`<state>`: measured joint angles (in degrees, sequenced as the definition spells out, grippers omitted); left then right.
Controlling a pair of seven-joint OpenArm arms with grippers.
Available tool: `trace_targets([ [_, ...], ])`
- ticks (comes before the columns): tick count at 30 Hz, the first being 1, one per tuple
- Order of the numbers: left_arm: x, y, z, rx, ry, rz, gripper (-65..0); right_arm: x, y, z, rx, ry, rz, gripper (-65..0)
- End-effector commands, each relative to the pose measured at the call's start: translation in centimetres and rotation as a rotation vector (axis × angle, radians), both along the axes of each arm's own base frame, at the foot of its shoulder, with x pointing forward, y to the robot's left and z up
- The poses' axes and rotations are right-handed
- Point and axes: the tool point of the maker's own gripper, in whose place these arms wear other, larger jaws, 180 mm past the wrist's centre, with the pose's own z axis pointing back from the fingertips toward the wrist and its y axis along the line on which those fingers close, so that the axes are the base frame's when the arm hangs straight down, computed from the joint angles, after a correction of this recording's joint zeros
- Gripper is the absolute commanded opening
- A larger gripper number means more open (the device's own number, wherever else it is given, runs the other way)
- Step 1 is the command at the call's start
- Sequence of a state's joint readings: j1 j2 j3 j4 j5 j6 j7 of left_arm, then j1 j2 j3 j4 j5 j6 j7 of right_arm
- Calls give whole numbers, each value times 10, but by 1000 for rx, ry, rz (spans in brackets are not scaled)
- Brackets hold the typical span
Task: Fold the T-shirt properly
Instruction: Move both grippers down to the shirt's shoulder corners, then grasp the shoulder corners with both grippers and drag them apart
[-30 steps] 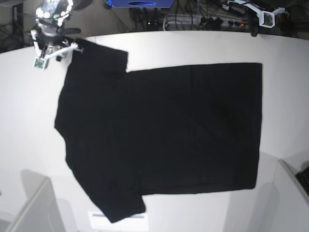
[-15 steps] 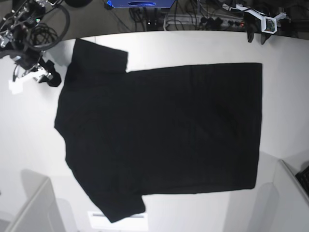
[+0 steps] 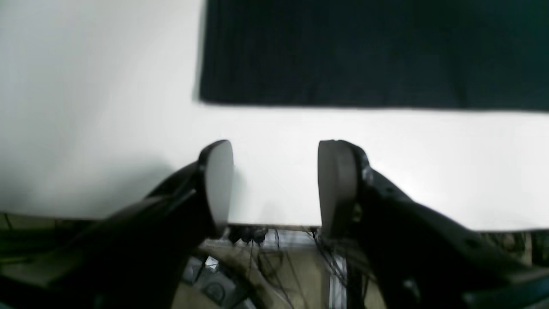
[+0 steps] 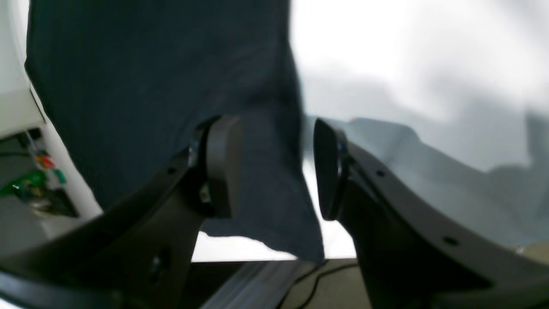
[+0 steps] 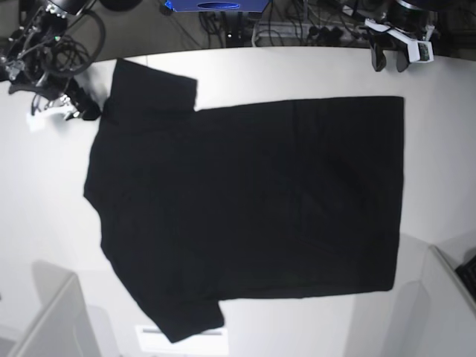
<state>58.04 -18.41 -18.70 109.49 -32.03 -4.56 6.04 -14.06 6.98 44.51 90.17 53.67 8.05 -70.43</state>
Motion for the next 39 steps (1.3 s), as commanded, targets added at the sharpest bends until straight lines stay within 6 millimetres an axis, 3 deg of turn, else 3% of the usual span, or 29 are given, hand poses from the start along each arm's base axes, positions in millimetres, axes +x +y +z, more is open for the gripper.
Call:
trace_targets([
  [1, 3, 4, 8, 9, -21, -2, -334, 4, -7, 4, -13, -23, -9, -384],
  [3, 7, 5, 8, 9, -29, 0, -334, 2, -6, -1, -2, -10, -10, -384],
  [7, 17, 6, 11, -55, -64, 50, -334, 2, 17, -13, 15, 13, 51, -384],
  [14, 26, 34, 22, -96, -122, 165, -334, -10, 49, -31, 11, 28, 122, -387],
  [17, 29, 43, 14, -140, -132, 222, -334, -12, 50, -33, 3, 25, 118, -396],
  [19, 27, 50, 5, -190, -129, 277, -334, -13, 49, -34, 1, 27, 117, -446],
  [23, 32, 51, 0, -262, -151, 303, -341, -14, 50, -36, 9, 37, 114, -650],
  [28, 40, 50, -12, -303, -98, 307, -341, -31, 54, -62, 81, 136, 87, -650],
  [31, 43, 66, -18, -337, -54, 360, -341, -38, 59, -71, 127, 189, 95, -650],
  [39, 65, 66, -21, -407, -29, 383, -344, -33, 52, -69, 108, 185, 107, -650],
])
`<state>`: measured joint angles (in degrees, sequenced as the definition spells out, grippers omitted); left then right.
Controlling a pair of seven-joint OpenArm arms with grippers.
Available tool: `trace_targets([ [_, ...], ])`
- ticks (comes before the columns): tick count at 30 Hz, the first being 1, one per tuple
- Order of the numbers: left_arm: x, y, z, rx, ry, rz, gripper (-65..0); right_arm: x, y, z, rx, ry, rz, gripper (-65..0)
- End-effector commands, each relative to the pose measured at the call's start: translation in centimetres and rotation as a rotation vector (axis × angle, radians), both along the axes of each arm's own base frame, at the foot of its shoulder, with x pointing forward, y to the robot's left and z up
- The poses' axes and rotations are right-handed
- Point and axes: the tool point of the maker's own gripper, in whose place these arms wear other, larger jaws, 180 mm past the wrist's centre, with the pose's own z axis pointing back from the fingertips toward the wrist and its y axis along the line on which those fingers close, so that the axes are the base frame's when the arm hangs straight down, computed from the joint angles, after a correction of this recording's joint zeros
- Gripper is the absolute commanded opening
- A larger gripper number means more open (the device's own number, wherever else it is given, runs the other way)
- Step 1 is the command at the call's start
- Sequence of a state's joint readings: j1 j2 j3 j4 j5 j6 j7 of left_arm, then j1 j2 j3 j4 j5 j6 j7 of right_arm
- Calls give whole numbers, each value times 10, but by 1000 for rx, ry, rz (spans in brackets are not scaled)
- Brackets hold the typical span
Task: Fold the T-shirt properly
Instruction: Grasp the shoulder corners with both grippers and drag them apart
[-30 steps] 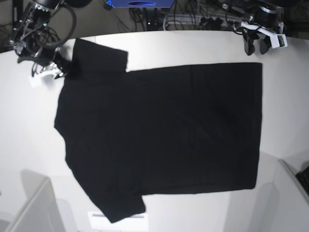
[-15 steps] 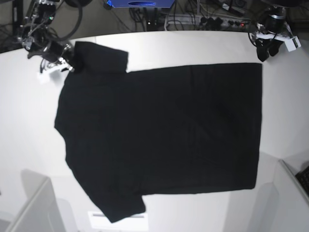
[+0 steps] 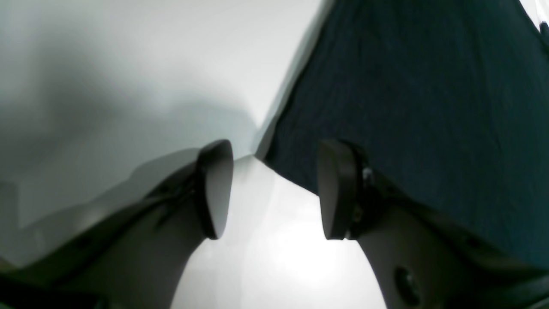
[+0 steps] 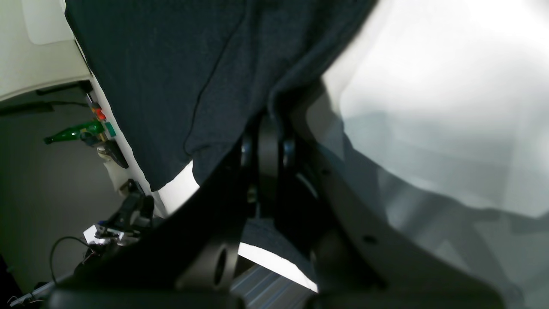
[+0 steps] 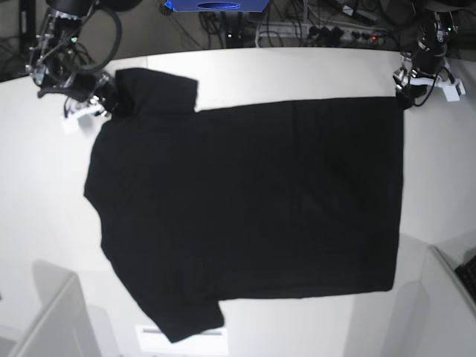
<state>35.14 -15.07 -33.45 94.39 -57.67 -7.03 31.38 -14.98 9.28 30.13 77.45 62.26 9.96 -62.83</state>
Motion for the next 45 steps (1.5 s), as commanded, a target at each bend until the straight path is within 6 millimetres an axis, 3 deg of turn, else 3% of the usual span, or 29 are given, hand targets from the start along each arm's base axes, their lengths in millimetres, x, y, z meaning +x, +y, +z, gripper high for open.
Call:
trace_targets([
  [1, 9, 5, 9, 10, -31, -7, -344, -30, -11, -26, -92, 139, 26, -650],
  [13, 19, 2, -12, -66, 17, 5, -346, -11, -16, 10, -186, 3, 60, -650],
  [17, 28, -12, -18, -124, 30, -12, -351, -10, -15, 14, -192, -10, 63, -650],
  [20, 29, -19, -19, -148, 36, -20, -444, -10, -15, 15, -193, -11, 64, -650],
  [24, 29, -20, -21, -155, 40, -19, -650, -12, -15, 15, -198, -10, 68, -650],
  [30, 30, -27, -13, -132, 43, -70, -650, -8, -15, 38, -249, -78, 94, -650],
  [36, 24, -21, 21, 40, 35, -160, -650, -14, -14, 53, -286, -111, 114, -650],
  [45, -22, -30, 24, 89, 130, -220, -650, -44, -7, 65, -317, -102, 135, -650],
])
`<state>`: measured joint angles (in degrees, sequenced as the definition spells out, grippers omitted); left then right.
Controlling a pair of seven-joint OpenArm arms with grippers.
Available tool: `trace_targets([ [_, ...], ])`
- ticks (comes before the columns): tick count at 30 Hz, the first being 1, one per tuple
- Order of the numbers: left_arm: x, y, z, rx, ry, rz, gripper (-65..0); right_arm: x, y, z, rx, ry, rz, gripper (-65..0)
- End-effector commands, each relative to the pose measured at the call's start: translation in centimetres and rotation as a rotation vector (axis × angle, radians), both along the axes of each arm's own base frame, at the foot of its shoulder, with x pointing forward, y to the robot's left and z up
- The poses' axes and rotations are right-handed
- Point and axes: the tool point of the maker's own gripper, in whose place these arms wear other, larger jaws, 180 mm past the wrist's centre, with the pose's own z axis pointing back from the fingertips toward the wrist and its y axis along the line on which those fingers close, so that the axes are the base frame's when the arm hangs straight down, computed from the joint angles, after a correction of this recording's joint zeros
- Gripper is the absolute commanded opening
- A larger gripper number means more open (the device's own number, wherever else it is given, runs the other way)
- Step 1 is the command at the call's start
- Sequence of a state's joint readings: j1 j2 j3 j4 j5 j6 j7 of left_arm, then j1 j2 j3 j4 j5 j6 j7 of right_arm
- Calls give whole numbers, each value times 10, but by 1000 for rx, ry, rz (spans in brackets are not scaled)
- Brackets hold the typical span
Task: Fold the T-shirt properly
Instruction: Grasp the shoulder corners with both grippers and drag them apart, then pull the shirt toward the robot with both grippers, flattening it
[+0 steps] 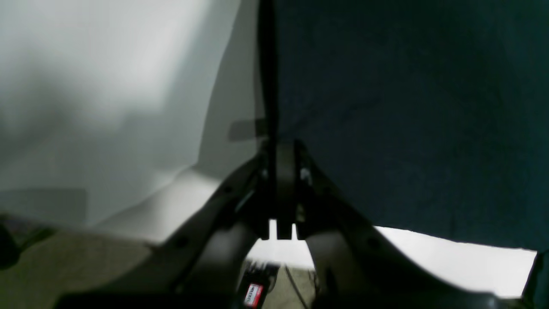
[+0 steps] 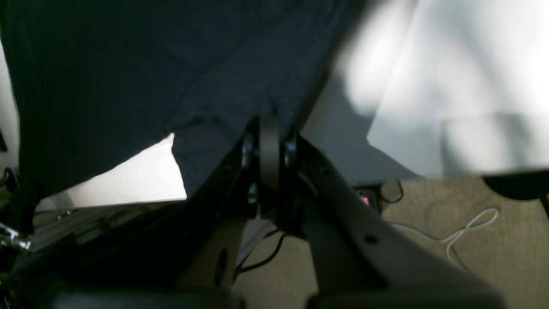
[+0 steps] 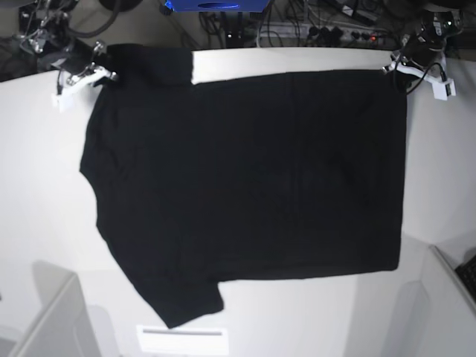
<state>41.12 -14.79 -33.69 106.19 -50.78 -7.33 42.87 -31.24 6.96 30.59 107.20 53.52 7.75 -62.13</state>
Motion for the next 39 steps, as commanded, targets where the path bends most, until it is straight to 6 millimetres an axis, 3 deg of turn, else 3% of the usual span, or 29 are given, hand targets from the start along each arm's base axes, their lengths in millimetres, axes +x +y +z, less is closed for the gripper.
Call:
trace_targets([
  [1, 0, 4, 8, 19, -16, -9, -650, 2, -5, 9, -15, -27, 0, -650],
  [4, -12, 10, 16, 43, -7, -2, -650, -3, -7, 9, -21, -18, -2, -650],
  [7, -17, 2, 23, 45, -11, -14, -650, -2, -6, 9, -20, -21, 0, -650],
  [12, -16, -6, 21, 19, -17, -8, -650, 13, -4, 15, -15, -58, 3, -650],
  [20, 20, -21, 42, -155, -165, 41, -650, 50, 2, 33, 3, -123, 45, -650],
  [32, 47, -16, 37, -37, -143, -1, -650, 102, 4, 61, 58, -185, -21, -650],
  [39, 63, -10, 39, -9, -167, 5, -650, 113, 2, 42, 118, -129, -47, -650],
])
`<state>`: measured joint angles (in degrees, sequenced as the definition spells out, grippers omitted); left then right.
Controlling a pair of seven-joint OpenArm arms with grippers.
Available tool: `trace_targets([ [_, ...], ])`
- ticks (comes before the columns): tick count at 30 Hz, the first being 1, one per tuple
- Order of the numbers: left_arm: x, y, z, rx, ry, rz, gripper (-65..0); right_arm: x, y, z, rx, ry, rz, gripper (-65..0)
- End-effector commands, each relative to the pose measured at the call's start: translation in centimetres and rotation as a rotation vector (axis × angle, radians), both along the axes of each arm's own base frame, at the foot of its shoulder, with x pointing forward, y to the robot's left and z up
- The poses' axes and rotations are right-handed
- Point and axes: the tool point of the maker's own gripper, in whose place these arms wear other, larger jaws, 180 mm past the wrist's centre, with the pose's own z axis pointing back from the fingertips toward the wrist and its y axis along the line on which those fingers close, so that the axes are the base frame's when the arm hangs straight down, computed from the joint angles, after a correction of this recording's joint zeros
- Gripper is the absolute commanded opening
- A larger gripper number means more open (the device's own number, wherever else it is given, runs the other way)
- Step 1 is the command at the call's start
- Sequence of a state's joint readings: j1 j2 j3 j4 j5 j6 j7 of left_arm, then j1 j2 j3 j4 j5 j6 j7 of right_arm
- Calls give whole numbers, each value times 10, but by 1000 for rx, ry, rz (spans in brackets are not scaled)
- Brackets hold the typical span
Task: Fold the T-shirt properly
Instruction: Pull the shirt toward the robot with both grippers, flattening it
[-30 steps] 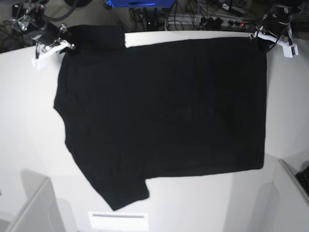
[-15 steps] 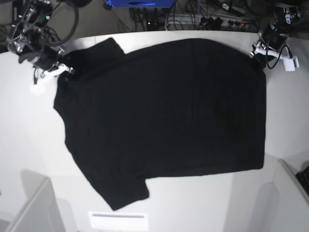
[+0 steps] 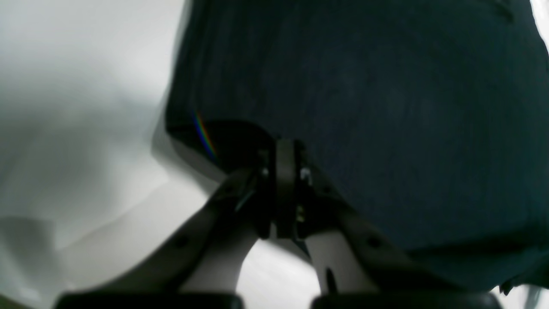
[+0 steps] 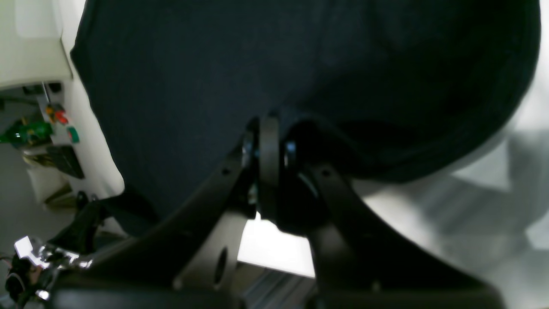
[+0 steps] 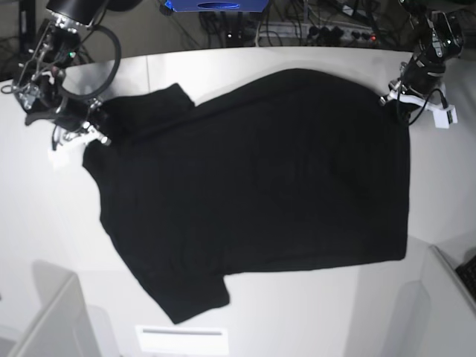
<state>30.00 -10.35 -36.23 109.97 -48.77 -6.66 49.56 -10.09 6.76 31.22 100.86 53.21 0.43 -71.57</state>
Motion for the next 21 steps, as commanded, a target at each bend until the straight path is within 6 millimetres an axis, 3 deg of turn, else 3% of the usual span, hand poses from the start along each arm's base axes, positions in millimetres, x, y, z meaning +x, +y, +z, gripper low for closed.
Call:
trace_targets([
  [1, 5, 4, 8, 15, -31, -5, -650, 11, -4, 10, -3, -43, -2, -650],
  [4, 9, 7, 5, 8, -31, 4, -650, 16, -5, 8, 8, -38, -8, -650],
  [10, 18, 12, -2, -14, -34, 28, -650, 38, -4, 21, 19, -87, -5, -650],
  [15, 26, 21, -4, -34, -31, 106, -650, 48, -3, 14, 58, -60, -7, -650],
  [17, 27, 22, -3, -40, -30, 120, -650, 53, 8, 14, 54, -61, 35, -650],
  [21, 38, 23, 3, -46, -59, 131, -650, 66, 14, 10, -50, -71, 80, -650],
])
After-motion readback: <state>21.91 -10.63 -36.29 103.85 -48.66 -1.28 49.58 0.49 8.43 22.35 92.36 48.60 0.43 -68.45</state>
